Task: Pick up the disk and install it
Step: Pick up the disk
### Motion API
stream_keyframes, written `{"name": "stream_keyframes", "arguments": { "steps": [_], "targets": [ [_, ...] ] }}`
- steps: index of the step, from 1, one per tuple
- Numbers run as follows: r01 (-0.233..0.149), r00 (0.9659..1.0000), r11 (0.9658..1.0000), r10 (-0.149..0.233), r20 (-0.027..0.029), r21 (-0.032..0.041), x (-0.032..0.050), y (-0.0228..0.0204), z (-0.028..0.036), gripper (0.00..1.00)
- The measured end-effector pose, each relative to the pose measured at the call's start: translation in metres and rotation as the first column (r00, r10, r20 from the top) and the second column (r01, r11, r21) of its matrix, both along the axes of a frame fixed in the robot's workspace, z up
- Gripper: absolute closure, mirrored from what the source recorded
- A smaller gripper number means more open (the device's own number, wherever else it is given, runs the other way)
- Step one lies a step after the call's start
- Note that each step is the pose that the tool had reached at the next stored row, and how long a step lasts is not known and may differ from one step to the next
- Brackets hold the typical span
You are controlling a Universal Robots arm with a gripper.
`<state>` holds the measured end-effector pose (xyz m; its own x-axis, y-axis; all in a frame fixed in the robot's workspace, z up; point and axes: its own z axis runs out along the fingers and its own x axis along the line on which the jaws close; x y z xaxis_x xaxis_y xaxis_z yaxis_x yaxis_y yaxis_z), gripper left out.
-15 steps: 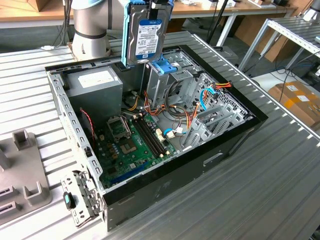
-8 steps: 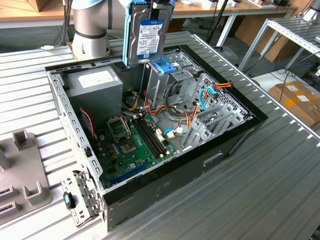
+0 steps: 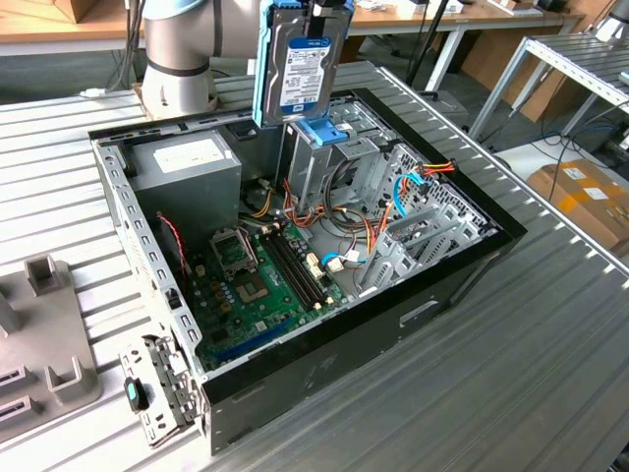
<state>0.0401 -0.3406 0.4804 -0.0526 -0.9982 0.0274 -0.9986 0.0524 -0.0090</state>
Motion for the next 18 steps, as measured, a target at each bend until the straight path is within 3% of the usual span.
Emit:
{"name": "stream_keyframes", "arguments": {
  "steps": [6, 18],
  "targets": [
    [0.0, 1.0, 1.0, 0.0, 0.0, -0.0001, 0.0142, 0.0004, 0.0, 0.65],
    [0.0, 1.0, 1.0, 0.0, 0.0, -0.0001, 0.0158, 0.0004, 0.0, 0.65]
  ]
}}
